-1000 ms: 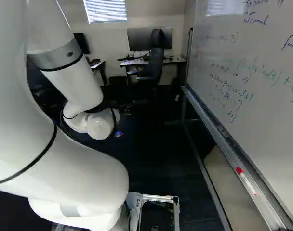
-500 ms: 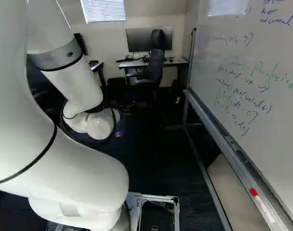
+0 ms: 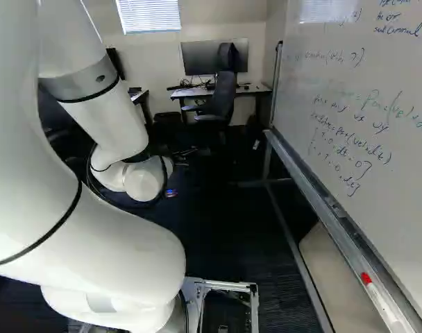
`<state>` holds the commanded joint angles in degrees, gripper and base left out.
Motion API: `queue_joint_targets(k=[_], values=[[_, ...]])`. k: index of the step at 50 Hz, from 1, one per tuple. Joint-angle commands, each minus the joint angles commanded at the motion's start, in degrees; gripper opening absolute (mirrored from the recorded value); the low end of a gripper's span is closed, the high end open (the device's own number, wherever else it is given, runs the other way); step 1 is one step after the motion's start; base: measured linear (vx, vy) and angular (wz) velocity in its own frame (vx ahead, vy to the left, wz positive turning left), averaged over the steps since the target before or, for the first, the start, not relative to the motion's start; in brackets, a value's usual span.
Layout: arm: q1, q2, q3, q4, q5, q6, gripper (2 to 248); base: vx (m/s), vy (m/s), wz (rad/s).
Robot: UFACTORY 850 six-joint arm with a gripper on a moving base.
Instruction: Open the door and move inside
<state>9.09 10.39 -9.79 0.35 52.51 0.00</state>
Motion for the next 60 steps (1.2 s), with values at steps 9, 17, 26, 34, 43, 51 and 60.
queue_joint_targets(k=[9, 17, 26, 34, 43, 51, 60], values=[[0.0, 0.0, 0.0, 0.0, 0.0, 0.0, 247, 0.000, 0.000, 0.000], [-0.2, 0.1, 0.1, 0.0, -0.1, 0.0, 247, 0.000, 0.000, 0.000], [-0.9, 0.5, 0.5, 0.0, -0.2, 0.0, 247, 0.000, 0.000, 0.000], [-2.0, 1.2, 1.0, -0.1, -0.5, 0.0, 247, 0.000, 0.000, 0.000], [-3.7, 2.3, 1.9, -0.1, -1.0, 0.0, 247, 0.000, 0.000, 0.000], [-5.5, 3.4, 2.9, -0.2, -1.5, 0.0, 247, 0.000, 0.000, 0.000], [-7.2, 4.4, 3.8, -0.3, -2.0, 0.0, 247, 0.000, 0.000, 0.000]])
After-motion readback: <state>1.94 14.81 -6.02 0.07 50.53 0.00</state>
